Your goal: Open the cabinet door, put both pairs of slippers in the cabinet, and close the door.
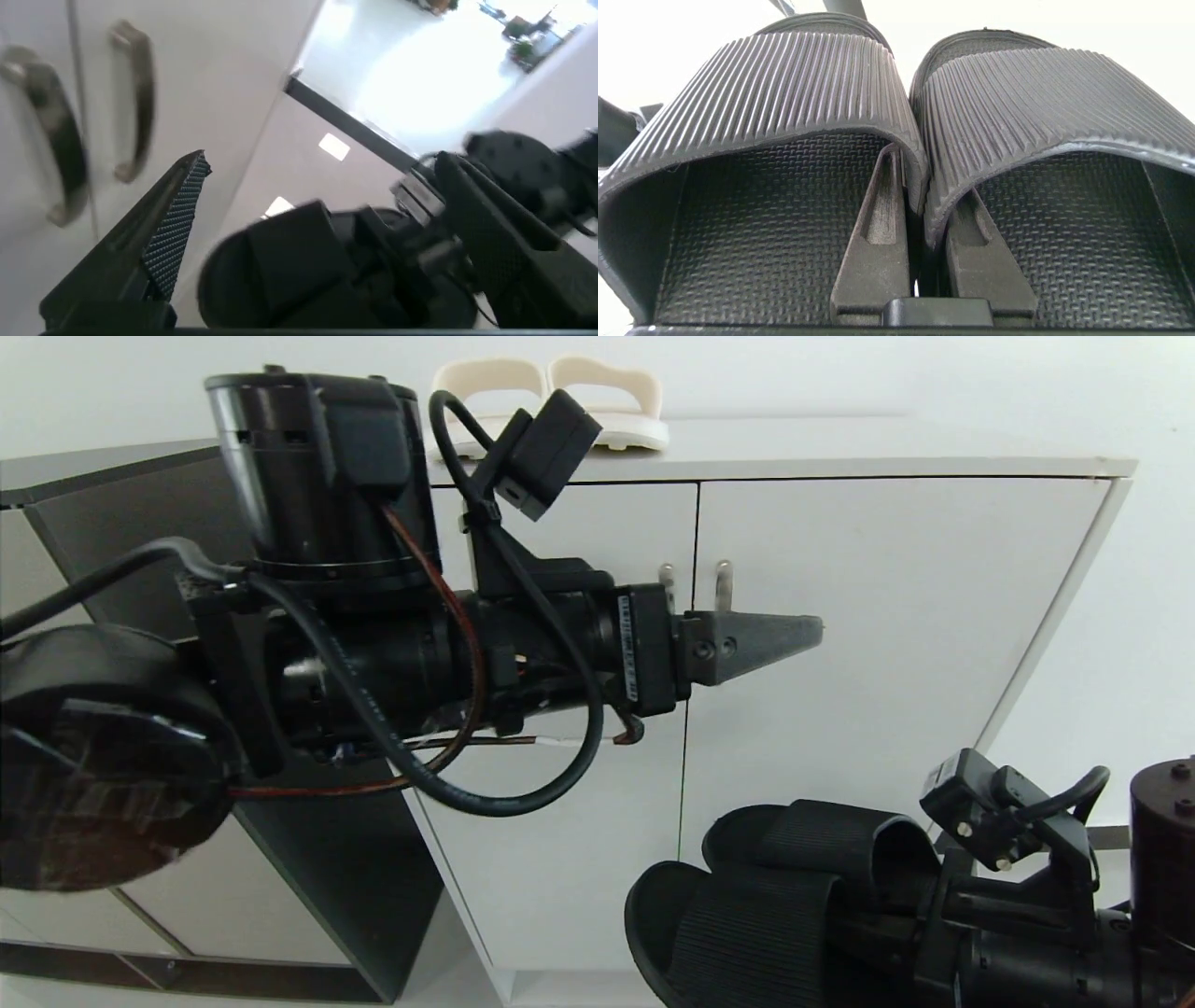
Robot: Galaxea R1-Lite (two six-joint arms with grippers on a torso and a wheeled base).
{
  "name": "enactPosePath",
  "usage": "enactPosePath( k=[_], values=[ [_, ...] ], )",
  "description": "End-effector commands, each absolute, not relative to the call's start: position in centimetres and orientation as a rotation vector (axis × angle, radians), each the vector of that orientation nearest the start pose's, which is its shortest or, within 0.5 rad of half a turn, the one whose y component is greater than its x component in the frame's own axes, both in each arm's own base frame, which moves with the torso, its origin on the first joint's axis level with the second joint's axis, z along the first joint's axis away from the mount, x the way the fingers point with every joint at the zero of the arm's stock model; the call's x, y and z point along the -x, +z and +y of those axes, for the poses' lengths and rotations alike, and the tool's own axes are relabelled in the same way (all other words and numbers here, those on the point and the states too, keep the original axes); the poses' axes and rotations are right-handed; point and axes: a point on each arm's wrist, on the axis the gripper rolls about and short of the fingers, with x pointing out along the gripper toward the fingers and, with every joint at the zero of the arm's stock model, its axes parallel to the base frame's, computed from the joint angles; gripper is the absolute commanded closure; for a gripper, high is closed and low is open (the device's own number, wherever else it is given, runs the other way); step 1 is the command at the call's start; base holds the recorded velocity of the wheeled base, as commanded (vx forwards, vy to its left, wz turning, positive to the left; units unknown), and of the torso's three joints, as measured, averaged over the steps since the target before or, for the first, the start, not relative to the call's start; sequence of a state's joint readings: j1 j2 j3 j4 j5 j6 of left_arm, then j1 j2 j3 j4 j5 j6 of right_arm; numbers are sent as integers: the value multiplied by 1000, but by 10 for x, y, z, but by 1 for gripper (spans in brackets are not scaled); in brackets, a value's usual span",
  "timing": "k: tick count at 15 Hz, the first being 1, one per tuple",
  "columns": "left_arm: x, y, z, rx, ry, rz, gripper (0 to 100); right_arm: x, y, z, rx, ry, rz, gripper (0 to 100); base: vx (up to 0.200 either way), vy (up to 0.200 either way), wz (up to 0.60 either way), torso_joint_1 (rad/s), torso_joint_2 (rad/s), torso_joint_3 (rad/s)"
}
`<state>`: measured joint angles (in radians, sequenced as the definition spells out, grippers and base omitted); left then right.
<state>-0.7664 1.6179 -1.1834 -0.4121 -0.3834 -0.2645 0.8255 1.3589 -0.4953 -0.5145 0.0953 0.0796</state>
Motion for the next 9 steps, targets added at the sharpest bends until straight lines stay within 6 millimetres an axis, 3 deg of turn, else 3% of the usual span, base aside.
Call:
enactPosePath(
  k=[1, 9],
  values=[
    [-228, 288, -232, 221, -1097, 172, 0, -138, 172, 153, 60, 896, 385, 100, 0, 0, 0, 0, 0, 0],
    [-244, 287, -239, 160, -1019, 125, 0, -139, 168, 154, 83, 898, 393, 100, 0, 0, 0, 0, 0, 0]
  ],
)
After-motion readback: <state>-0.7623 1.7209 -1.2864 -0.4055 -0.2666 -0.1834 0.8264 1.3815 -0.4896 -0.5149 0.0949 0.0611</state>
